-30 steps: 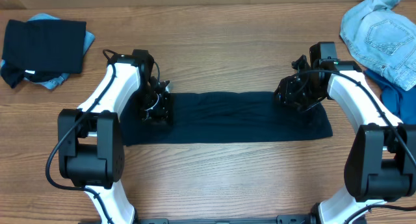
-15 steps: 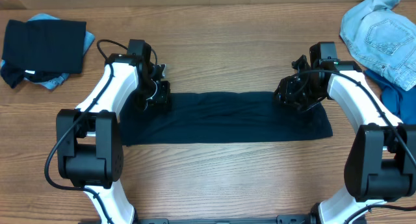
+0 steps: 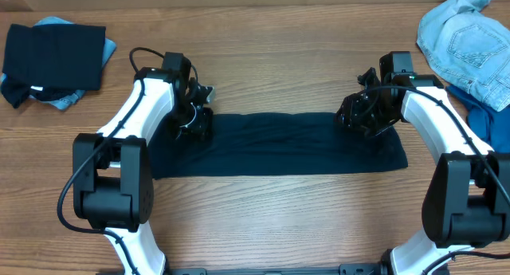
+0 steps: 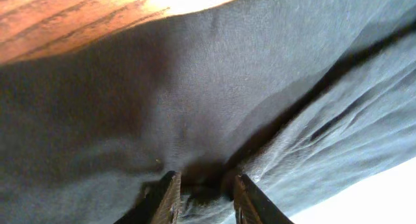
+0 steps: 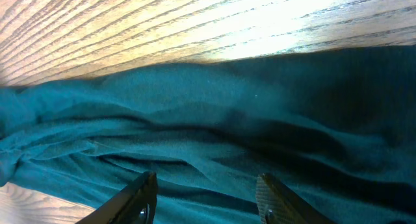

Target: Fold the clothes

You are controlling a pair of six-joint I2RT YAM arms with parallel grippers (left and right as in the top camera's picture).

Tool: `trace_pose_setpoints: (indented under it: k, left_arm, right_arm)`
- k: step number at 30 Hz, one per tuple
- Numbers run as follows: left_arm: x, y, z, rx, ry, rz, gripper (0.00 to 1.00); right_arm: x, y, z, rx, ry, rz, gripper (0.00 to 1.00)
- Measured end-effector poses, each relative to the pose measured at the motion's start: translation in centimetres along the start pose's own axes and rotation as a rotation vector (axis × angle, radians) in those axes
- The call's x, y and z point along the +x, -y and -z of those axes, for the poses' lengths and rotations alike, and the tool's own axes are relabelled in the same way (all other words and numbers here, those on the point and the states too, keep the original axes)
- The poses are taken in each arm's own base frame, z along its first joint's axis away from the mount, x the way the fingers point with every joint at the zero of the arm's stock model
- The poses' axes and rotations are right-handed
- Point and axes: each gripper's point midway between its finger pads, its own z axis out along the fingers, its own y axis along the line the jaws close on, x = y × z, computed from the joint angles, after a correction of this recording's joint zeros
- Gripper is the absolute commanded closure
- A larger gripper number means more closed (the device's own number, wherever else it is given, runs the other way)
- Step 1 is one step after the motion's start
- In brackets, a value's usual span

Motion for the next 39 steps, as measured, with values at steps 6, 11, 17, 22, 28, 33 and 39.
trace_pose_setpoints:
  k: [6,11,17,22,28,33,39]
  left_arm:
    - [0.2,-0.3,0.0,-0.016,-0.008,-0.091,0.68]
    - [0.4,-0.1,0.0,-0.003,-0.016,-0.132,0.70]
    - [0.8,0.7,0.0,0.039,-0.028,-0.170,0.65]
    - [0.8,0.9,0.0,0.045,-0.029,-0.192,0.69]
    - [1.1,0.9,-0.5,0.042,-0.034,-0.200,0.96]
    - [1.5,0.8,-0.7,0.043,-0.045,-0.185,0.96]
    - [3.1,1.3,0.0,0.057,-0.121,-0.086,0.96]
  right_arm:
    - [0.0,0.0,0.0,0.000,0.001,0.000,0.47]
    - [0.0,0.0,0.0,0.000,0.001,0.001,0.47]
    - [-0.1,0.0,0.0,-0.001,0.003,0.002,0.47]
    - [-0.1,0.0,0.0,-0.001,0.003,0.001,0.47]
    - [-0.1,0.0,0.0,0.000,0.003,0.002,0.47]
    - [-0.1,0.0,0.0,-0.001,0.004,0.002,0.47]
    - [-0.1,0.0,0.0,-0.001,0.003,0.002,0.47]
